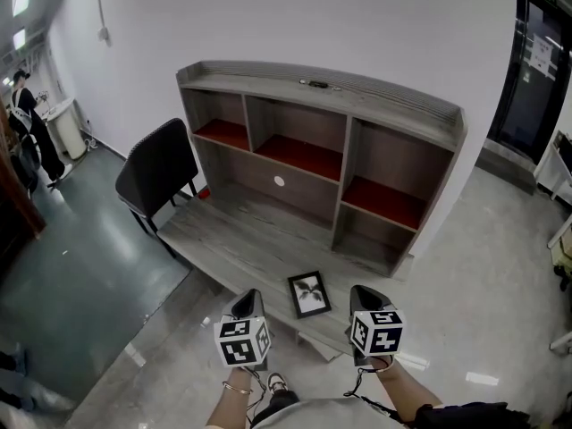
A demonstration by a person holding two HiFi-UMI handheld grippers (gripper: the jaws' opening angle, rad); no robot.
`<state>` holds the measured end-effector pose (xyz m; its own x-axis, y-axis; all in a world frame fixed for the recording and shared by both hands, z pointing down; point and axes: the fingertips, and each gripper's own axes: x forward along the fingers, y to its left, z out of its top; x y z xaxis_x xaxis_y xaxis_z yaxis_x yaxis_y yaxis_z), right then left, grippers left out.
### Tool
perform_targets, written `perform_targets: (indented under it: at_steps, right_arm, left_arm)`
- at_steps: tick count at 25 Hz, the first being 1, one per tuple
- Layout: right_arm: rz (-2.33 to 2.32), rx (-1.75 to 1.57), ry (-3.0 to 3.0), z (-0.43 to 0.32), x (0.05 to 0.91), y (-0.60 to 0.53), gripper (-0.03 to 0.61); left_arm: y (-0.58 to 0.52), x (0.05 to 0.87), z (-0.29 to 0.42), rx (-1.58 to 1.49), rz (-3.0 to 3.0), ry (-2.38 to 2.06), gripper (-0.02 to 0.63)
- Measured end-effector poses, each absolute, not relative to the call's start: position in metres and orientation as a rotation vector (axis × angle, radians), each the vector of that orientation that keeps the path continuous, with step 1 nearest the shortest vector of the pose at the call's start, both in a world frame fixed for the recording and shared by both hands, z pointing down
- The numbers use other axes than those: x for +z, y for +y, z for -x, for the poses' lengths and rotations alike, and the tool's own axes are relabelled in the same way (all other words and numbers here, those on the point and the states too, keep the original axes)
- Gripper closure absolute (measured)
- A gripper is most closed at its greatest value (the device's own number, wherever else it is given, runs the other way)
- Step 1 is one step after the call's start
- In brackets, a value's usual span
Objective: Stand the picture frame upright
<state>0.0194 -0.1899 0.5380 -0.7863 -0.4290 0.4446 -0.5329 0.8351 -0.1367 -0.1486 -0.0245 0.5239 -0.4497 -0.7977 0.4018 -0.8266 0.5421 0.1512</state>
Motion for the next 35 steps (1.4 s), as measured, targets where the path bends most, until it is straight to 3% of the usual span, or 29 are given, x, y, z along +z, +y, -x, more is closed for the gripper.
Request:
perform_targets:
  at_steps: [25,35]
  right_arm:
    - [-0.944,0.453,-2.484,0.059,0.553,-0.210,0.546]
    - [-0.956,0.427,-2.405,0.066,0.570,-0.215,0.546]
  left_arm:
    - [-0.063,0.541,0.262,0.161,-1.481,-2.202,0.601]
    - [-0.079,0.575,0.270,0.167,-1.498,-2.105,0.601]
